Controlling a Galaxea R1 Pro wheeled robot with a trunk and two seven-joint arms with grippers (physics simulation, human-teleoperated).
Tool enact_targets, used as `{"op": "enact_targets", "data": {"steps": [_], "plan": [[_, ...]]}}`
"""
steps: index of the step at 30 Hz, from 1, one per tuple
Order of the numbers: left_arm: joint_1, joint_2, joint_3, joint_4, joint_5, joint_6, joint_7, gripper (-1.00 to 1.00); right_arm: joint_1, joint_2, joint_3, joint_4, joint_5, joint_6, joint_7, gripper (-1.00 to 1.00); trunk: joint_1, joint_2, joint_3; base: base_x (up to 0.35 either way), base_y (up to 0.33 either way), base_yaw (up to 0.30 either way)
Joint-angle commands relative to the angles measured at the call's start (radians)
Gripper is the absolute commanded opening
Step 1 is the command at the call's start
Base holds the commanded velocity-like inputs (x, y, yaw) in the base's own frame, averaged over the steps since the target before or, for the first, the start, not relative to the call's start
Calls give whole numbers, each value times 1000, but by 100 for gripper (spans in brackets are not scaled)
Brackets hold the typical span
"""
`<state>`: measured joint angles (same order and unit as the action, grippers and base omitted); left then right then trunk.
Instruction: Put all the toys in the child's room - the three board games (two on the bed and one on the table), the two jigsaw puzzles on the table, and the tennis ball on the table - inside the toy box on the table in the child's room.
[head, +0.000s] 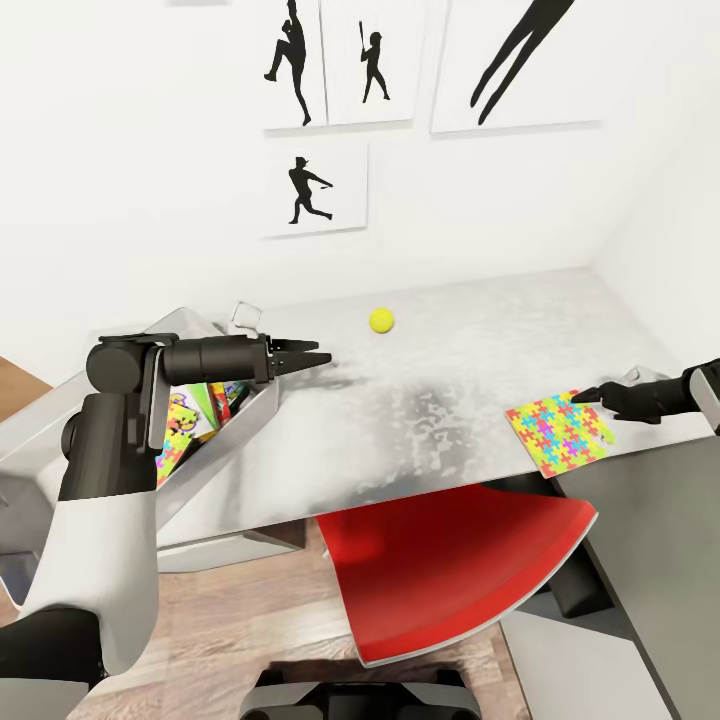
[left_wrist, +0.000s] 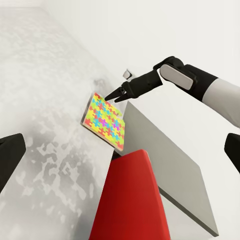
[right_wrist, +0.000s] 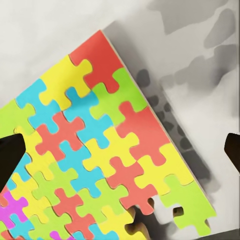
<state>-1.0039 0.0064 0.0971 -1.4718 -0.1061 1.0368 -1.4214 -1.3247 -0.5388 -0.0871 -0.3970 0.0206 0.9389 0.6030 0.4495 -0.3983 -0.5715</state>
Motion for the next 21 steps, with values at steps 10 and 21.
{"op": "enact_targets", "data": {"steps": [10, 21], "plan": [[-1, -1, 1, -1, -10, 10, -10, 100, -1, 2, -5, 0, 2, 6, -10, 100, 1, -2, -1, 0, 0, 0], [-1, 0, 1, -1, -10, 10, -10, 100, 0, 4, -5, 0, 1, 6, -13, 100, 1, -2, -1, 0, 0, 0]]}}
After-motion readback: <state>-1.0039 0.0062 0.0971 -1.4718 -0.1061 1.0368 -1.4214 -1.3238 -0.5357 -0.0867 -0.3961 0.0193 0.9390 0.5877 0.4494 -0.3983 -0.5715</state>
